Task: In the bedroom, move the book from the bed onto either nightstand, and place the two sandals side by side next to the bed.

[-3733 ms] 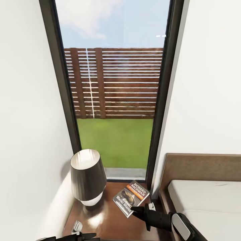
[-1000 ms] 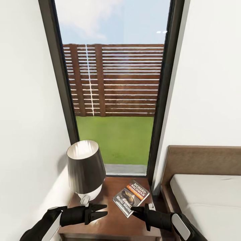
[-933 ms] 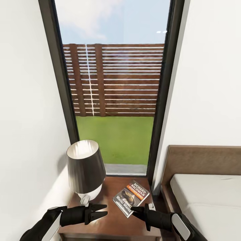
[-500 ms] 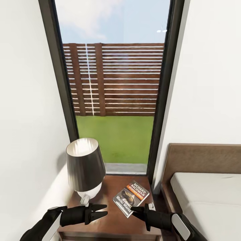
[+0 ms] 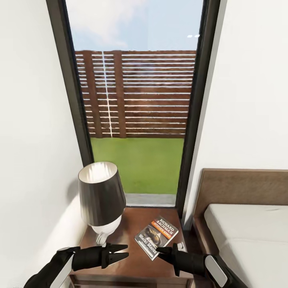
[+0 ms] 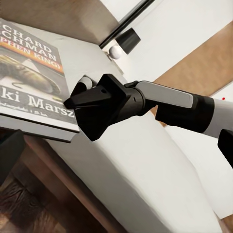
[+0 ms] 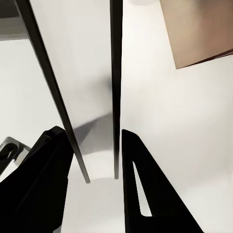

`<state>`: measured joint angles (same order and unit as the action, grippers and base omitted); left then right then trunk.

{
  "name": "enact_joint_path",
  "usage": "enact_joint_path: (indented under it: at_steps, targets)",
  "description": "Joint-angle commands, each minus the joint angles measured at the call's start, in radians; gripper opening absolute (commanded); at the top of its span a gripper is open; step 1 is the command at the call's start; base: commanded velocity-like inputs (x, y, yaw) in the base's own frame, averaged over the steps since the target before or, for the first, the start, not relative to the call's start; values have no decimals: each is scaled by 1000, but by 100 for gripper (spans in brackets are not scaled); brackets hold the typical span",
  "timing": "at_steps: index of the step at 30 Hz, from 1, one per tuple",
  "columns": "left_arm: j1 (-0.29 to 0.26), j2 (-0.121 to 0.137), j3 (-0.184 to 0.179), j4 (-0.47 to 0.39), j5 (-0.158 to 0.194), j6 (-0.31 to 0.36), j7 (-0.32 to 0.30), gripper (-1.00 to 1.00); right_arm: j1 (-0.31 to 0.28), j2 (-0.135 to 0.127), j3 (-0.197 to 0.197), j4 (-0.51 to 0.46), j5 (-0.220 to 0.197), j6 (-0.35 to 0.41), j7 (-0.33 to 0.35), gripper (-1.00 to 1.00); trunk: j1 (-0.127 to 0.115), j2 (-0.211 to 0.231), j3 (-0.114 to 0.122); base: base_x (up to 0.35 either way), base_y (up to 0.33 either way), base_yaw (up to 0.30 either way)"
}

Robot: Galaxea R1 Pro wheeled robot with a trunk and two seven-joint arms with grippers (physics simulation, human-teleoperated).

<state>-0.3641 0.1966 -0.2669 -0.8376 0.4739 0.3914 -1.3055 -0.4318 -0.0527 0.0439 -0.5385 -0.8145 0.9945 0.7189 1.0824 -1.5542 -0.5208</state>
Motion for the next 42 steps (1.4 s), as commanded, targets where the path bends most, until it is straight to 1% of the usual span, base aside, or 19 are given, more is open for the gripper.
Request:
enact_joint_path:
  at_steps: [1, 4, 7, 10, 42]
  targets:
    - [-1, 1, -5, 0, 9, 11, 0, 100, -1, -1, 4, 0, -2, 1, 5, -100, 4, -8, -4, 0, 0, 0]
    - [-1, 1, -5, 1, 9, 11, 4, 100, -1, 0, 5, 0, -2, 1, 5, -100, 15, -29, -14, 0, 0, 0]
    - [-1, 1, -5, 1, 10, 11, 31, 100, -1, 0, 5, 0, -2, 1, 5, -100, 27, -50, -23, 0, 0, 0]
    - [-1, 1, -6, 0, 11, 10, 41, 100, -1, 0, 5, 0, -2, 1, 5, -100, 38, -71, -32, 0, 0, 0]
    - [-1, 0, -6, 1, 14, 10, 45, 100, -1, 0, 5, 0, -2, 2, 5, -100, 161, -295, -133, 0, 0, 0]
